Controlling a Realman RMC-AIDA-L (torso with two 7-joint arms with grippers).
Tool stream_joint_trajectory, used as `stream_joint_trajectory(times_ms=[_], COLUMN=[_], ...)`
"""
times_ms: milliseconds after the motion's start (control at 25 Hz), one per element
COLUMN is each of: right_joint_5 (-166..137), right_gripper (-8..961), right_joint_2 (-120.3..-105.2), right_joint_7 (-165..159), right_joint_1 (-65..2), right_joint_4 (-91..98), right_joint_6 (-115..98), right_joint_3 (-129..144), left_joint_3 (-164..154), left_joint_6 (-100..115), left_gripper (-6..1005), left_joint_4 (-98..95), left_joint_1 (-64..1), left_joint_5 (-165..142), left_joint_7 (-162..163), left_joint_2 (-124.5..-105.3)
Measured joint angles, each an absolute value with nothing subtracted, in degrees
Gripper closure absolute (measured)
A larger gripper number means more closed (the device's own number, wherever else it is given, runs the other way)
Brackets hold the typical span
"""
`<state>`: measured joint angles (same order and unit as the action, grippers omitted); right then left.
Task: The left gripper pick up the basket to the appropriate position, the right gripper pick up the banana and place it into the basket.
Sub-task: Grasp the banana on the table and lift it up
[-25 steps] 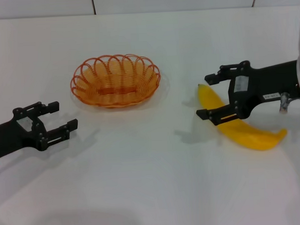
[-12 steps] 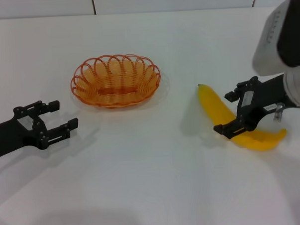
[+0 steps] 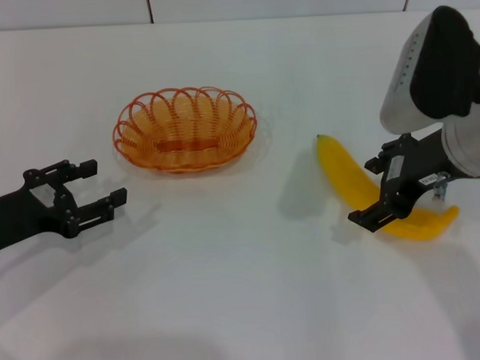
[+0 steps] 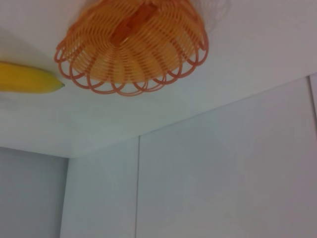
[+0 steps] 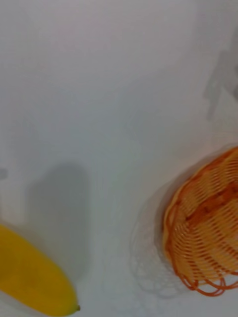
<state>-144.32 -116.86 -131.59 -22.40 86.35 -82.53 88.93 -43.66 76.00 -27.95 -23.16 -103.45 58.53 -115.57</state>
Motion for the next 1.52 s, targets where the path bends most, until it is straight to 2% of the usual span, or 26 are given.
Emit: stream_joint_trajectory(times_ms=[1520], right_joint_5=[-147.77], right_gripper=[71], right_joint_2=[-116.89], right_joint_7=[-133.07], right_joint_1=[-29.30], right_joint_4=[73.72], right_joint_6=[-79.43], right_joint_3=[89.17], left_joint_3=[-43.33], left_joint_6=[75.85], left_gripper=[272], left_joint_4=[-27.86], left_joint_1=[-23.90], left_joint_5=[-103.44], left_joint_7=[58.53], left_joint_2=[-115.66])
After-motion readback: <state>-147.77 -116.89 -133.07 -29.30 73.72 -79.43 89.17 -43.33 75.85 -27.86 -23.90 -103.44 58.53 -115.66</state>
